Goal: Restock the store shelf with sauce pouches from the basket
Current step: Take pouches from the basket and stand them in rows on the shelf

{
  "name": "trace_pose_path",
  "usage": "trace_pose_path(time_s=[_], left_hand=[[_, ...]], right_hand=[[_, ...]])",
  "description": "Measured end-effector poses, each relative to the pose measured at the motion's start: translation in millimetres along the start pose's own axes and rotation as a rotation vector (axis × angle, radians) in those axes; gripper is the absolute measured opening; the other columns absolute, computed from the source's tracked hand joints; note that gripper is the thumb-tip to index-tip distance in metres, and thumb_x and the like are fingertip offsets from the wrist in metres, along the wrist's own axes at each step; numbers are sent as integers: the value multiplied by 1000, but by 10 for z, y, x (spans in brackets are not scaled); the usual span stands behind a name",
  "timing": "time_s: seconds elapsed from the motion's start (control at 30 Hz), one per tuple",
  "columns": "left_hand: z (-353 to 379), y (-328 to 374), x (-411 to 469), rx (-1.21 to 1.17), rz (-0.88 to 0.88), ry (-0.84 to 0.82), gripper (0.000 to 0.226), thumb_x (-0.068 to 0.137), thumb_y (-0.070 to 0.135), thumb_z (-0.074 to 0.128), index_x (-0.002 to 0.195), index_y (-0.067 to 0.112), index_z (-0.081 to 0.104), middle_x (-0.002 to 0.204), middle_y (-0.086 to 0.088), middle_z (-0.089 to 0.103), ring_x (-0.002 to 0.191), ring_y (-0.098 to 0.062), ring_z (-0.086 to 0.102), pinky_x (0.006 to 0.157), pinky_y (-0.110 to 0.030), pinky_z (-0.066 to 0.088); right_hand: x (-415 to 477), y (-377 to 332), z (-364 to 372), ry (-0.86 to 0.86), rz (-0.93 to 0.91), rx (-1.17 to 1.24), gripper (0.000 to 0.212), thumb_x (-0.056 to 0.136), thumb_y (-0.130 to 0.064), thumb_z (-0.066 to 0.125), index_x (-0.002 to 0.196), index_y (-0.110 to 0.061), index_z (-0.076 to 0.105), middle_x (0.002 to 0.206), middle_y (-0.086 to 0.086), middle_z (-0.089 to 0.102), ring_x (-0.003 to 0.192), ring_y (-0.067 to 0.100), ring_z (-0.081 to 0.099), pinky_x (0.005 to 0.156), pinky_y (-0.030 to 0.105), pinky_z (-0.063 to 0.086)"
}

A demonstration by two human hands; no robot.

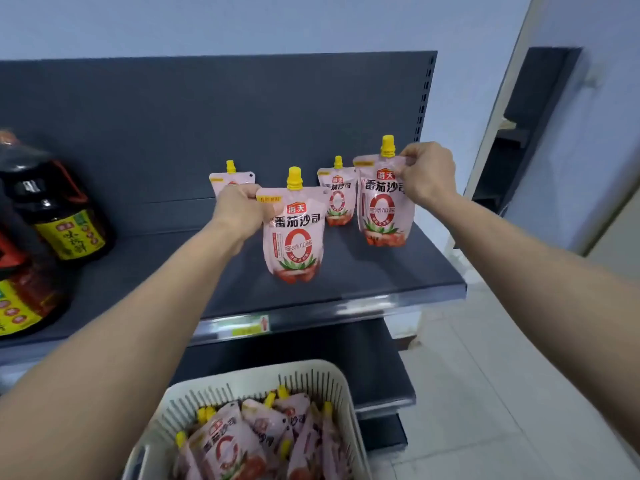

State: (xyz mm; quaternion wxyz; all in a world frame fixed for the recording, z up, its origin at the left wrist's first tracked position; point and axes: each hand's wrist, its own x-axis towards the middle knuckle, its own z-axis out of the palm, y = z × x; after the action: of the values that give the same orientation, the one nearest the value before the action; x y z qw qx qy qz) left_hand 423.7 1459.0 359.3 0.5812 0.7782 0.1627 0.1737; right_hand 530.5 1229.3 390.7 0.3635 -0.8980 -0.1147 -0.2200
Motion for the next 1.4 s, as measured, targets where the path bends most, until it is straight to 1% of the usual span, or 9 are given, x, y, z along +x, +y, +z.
trace_pose_path(time_s=[0.07, 0.17, 0.23, 0.37, 0.47, 0.77, 0.93, 1.1, 1.4], left_hand=[[244, 4, 159, 7, -22, 18, 20, 82, 1, 66, 68, 13, 60, 72, 0, 64, 67, -16, 61, 58, -22, 52], [584, 6, 400, -6, -62, 34, 20, 82, 1, 66, 67, 13, 61, 76, -2, 67, 79, -23, 66, 78, -36, 55], [783, 19, 536, -11, -74, 53, 20, 82, 0, 66, 67, 12, 60, 77, -4, 67, 83, -24, 66, 83, -37, 55], [1072, 43, 722, 7, -75, 99, 20, 82, 1, 67, 67, 11, 58, 73, 0, 65, 68, -12, 62, 61, -18, 54], [1185, 23, 829, 21, -89, 114, 17, 82, 2, 67, 69, 11, 59, 74, 1, 65, 66, -10, 62, 54, -13, 52], [1264, -88, 1147, 29, -107, 142, 15, 82, 1, 66, 71, 9, 60, 73, -2, 66, 68, -14, 62, 73, -25, 52], [1257, -198, 1324, 35, -114, 128, 17, 81, 0, 67, 68, 10, 61, 50, 13, 68, 67, -14, 62, 75, -28, 54], [1184, -295, 1452, 44, -104, 135, 18, 82, 1, 66, 70, 12, 61, 51, 15, 68, 59, -6, 65, 66, -20, 56], [1047, -484, 1576, 25, -99, 171, 17, 82, -2, 65, 71, 11, 60, 50, 16, 67, 47, 5, 62, 55, -11, 53]], right_hand=[[291, 245, 49, -9, -8, 4, 14, 87, -9, 59, 93, -5, 71, 98, 16, 71, 90, 33, 64, 77, 38, 52], [660, 555, 116, -42, -11, 33, 15, 89, -9, 58, 94, -4, 70, 100, 17, 71, 87, 30, 62, 75, 36, 49], [870, 723, 165, -72, -21, 52, 16, 89, -8, 55, 93, -2, 69, 98, 18, 70, 89, 32, 62, 77, 39, 50], [1210, 988, 309, -133, -17, 80, 19, 89, -4, 50, 92, -2, 68, 96, 17, 69, 84, 30, 59, 81, 43, 53], [1381, 1116, 457, -171, -21, 96, 21, 90, -3, 48, 95, -3, 69, 97, 15, 69, 81, 25, 56, 77, 38, 51], [1714, 1361, 1039, -257, -26, 105, 21, 84, 6, 52, 91, -4, 70, 97, 15, 70, 89, 30, 65, 75, 40, 56], [1844, 1458, 1261, -300, 3, 145, 23, 84, 7, 51, 87, -6, 70, 94, 14, 70, 86, 28, 65, 74, 39, 56], [1871, 1563, 1344, -350, 31, 205, 16, 87, -3, 51, 85, -2, 67, 80, 8, 61, 76, 21, 55, 67, 33, 45], [1960, 1565, 1327, -383, 47, 276, 28, 85, 4, 52, 109, -7, 62, 107, 8, 65, 94, 18, 58, 73, 27, 45]])
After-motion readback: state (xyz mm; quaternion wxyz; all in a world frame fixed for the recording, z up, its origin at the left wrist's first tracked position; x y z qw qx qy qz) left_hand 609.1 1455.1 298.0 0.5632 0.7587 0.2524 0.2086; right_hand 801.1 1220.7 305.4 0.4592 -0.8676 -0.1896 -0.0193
